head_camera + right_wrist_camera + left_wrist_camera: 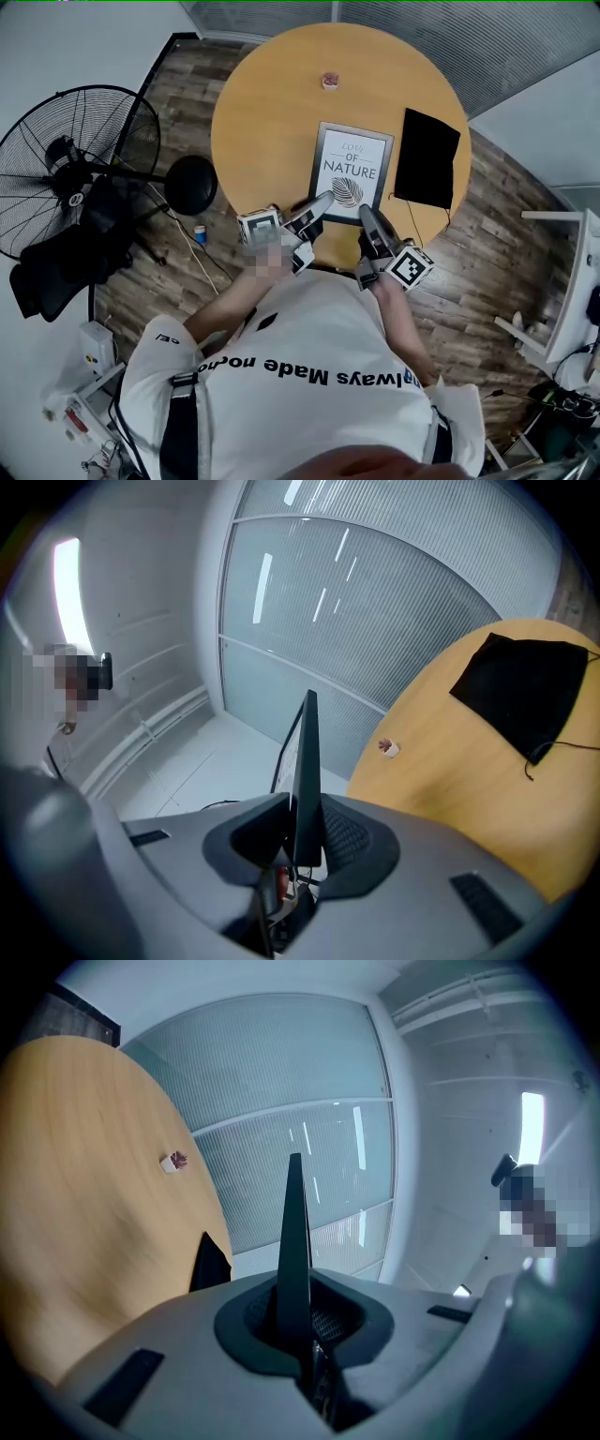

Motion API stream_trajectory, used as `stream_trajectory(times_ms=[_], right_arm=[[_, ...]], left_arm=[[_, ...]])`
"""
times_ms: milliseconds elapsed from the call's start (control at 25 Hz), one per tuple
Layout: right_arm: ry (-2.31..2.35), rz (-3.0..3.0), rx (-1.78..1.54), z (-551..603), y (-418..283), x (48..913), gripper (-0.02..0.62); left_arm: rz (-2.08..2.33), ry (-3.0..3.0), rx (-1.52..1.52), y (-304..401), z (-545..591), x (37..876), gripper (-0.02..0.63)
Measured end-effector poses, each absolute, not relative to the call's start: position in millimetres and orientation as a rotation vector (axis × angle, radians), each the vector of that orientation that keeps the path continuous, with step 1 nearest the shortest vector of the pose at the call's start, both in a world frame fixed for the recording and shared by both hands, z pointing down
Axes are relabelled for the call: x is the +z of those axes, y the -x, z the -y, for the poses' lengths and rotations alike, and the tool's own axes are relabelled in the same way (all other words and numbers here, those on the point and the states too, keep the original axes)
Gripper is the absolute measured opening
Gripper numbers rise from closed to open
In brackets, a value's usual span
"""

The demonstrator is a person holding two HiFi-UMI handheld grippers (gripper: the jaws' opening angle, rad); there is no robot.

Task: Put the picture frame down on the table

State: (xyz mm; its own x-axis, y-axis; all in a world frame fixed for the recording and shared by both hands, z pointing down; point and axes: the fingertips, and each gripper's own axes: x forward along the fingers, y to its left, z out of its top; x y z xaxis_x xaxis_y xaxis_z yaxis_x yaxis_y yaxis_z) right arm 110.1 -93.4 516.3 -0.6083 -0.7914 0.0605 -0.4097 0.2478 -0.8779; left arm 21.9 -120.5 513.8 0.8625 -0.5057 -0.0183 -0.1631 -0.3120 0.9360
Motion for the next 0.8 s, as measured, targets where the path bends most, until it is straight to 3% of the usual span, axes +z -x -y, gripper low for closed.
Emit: stream_trajectory(times_ms=[800], right_arm=[[1.176,-2.146,-1.363,93.2,-103.7,543.0,0.110]], left_arm=[[0.535,-1.902,-0.298,-20.9,120.6,535.1,0.037]])
